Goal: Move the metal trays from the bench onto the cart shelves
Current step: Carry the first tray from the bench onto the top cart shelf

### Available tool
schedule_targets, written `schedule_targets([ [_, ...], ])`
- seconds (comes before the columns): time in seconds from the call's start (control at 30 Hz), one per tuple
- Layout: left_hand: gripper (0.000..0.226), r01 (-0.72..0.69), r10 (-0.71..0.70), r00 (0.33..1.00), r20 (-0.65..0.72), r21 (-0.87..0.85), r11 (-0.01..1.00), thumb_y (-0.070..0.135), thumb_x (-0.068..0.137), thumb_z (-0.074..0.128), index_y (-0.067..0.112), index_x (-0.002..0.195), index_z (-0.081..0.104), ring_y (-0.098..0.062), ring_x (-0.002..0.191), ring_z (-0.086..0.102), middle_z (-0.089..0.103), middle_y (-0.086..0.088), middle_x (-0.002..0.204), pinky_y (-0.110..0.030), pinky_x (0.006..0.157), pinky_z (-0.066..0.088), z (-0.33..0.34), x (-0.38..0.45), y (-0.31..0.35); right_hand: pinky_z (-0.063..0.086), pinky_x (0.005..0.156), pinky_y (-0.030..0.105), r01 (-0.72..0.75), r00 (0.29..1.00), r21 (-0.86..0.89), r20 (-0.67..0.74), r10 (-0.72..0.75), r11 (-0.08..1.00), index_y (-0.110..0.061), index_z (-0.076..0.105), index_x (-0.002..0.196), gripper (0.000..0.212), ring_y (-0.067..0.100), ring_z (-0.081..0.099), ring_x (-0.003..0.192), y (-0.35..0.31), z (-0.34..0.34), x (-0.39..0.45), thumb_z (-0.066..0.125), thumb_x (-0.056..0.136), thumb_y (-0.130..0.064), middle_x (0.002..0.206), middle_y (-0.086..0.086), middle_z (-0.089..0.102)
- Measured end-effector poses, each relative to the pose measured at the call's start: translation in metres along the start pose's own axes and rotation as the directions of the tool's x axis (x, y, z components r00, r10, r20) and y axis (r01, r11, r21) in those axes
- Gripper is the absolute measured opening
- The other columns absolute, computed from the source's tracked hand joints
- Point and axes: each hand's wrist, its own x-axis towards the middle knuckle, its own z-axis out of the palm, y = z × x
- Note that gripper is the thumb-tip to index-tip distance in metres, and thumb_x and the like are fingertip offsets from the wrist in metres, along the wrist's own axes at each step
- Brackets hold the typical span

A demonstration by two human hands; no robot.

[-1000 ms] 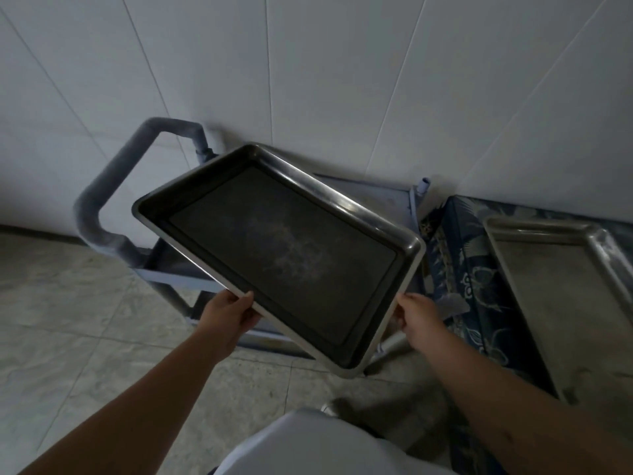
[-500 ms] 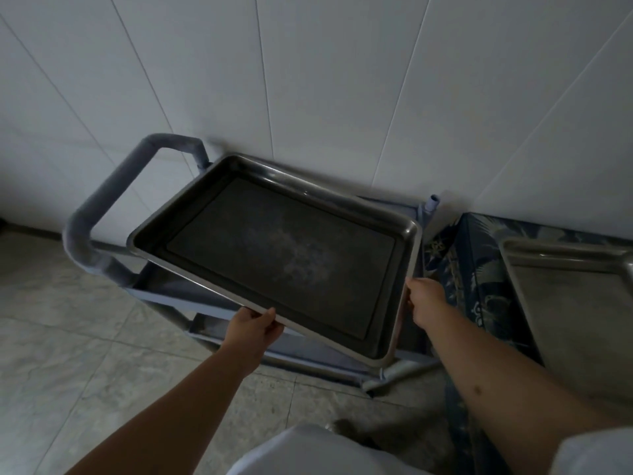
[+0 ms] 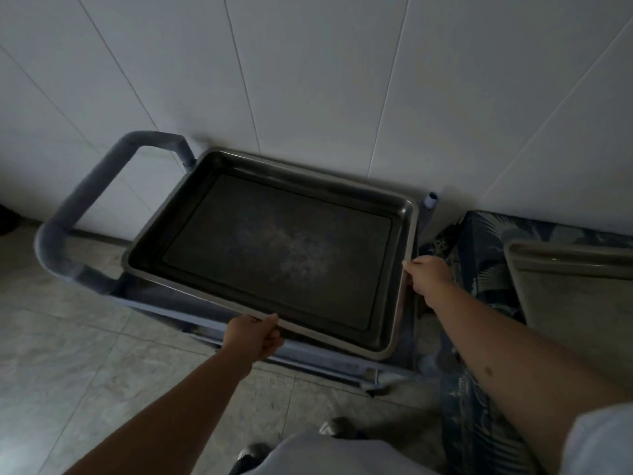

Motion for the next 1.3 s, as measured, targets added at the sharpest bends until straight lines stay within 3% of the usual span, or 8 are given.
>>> schedule_targets([
  [0.2, 0.023, 0.010, -0.012, 1.000, 0.027, 0.091, 0.996, 0.022, 0.097, 0.065, -0.001, 0.094, 0.064, -0.024, 0.069, 0.069, 0.069, -0.015, 0.077, -0.032, 0.061, 0.054, 0.011, -0.009, 0.013, 0.056, 0.085, 0.046, 0.042, 0.999, -0.063, 0.008, -0.041, 0.997, -0.009, 0.071, 0.098, 0.021, 0.033, 0.065, 0.090, -0.008, -0.004, 0.009, 0.063, 0.095, -0.028, 0.094, 0.014, 0.069],
  [0.33, 0.027, 0.042, -0.052, 0.996, 0.065, 0.156, 0.987, 0.024, 0.101, 0.060, 0.000, 0.090, 0.061, -0.020, 0.060, 0.063, 0.063, -0.012, 0.069, -0.028, 0.054, 0.050, 0.015, -0.012, 0.014, 0.044, 0.062, 0.030, 0.077, 0.997, -0.151, 0.000, -0.078, 0.985, -0.009, 0.072, 0.089, 0.025, 0.020, 0.059, 0.071, -0.009, -0.004, 0.016, 0.062, 0.095, -0.031, 0.083, 0.008, 0.066],
  [0.53, 0.036, 0.000, -0.030, 0.997, 0.072, 0.388, 0.922, 0.036, 0.102, 0.055, 0.002, 0.093, 0.058, -0.010, 0.041, 0.049, 0.056, -0.006, 0.059, -0.020, 0.039, 0.039, 0.019, -0.008, 0.030, 0.036, 0.055, 0.026, 0.067, 0.997, -0.247, -0.013, -0.073, 0.967, -0.007, 0.072, 0.088, 0.031, 0.020, 0.058, 0.068, -0.026, -0.006, 0.018, 0.061, 0.096, -0.035, 0.081, 0.010, 0.069],
  [0.83, 0.047, -0.241, 0.062, 0.954, 0.294, 0.627, 0.741, 0.041, 0.105, 0.048, 0.006, 0.078, 0.066, -0.014, 0.049, 0.056, 0.064, -0.007, 0.061, -0.026, 0.055, 0.046, 0.002, 0.003, 0.032, 0.045, 0.101, 0.042, 0.203, 0.976, -0.225, -0.036, -0.217, 0.953, -0.008, 0.046, 0.141, 0.062, 0.031, 0.052, 0.124, -0.004, 0.018, -0.075, 0.065, 0.092, -0.040, 0.140, 0.015, 0.052],
  [0.93, 0.032, -0.427, 0.163, 0.902, 0.399, 0.776, 0.465, 0.039, 0.104, 0.049, 0.011, 0.103, 0.064, -0.019, 0.077, 0.066, 0.069, -0.011, 0.090, -0.035, 0.076, 0.058, -0.014, -0.008, 0.033, 0.037, 0.107, 0.039, 0.246, 0.968, -0.218, 0.010, -0.250, 0.944, -0.014, 0.038, 0.148, 0.070, 0.026, 0.040, 0.137, 0.011, 0.029, -0.129, 0.064, 0.091, -0.047, 0.153, 0.009, 0.041],
  [1.03, 0.044, -0.585, 0.384, 0.789, 0.480, 0.777, 0.231, 0.048, 0.100, 0.050, 0.021, 0.134, 0.049, -0.022, 0.103, 0.065, 0.065, -0.008, 0.119, -0.039, 0.089, 0.056, -0.029, -0.025, 0.028, 0.025, 0.115, 0.047, 0.330, 0.933, -0.489, 0.040, -0.357, 0.807, -0.019, 0.032, 0.151, 0.085, 0.026, 0.023, 0.147, 0.027, 0.045, -0.179, 0.053, 0.085, -0.067, 0.162, 0.008, 0.026],
  [1.13, 0.087, -0.658, 0.478, 0.621, 0.621, 0.745, -0.111, 0.073, 0.089, 0.043, 0.028, 0.159, 0.015, -0.028, 0.150, 0.026, 0.022, -0.006, 0.166, -0.051, 0.114, 0.034, -0.043, -0.030, 0.013, 0.010, 0.118, 0.054, 0.309, 0.923, -0.692, 0.052, -0.381, 0.653, -0.024, 0.020, 0.156, 0.105, 0.028, 0.006, 0.151, 0.039, 0.064, -0.222, 0.030, 0.074, -0.088, 0.166, 0.008, 0.008],
  [1.3, 0.105, -0.641, 0.447, 0.486, 0.751, 0.654, -0.401, 0.099, 0.067, 0.007, 0.043, 0.139, -0.045, -0.033, 0.143, -0.036, -0.050, -0.004, 0.152, -0.067, 0.116, 0.000, -0.055, -0.030, -0.009, 0.012, 0.117, 0.062, 0.249, 0.911, -0.739, -0.041, -0.411, 0.626, -0.024, 0.009, 0.158, 0.118, 0.036, 0.000, 0.151, 0.058, 0.092, -0.283, 0.019, 0.065, -0.097, 0.165, 0.011, -0.007],
])
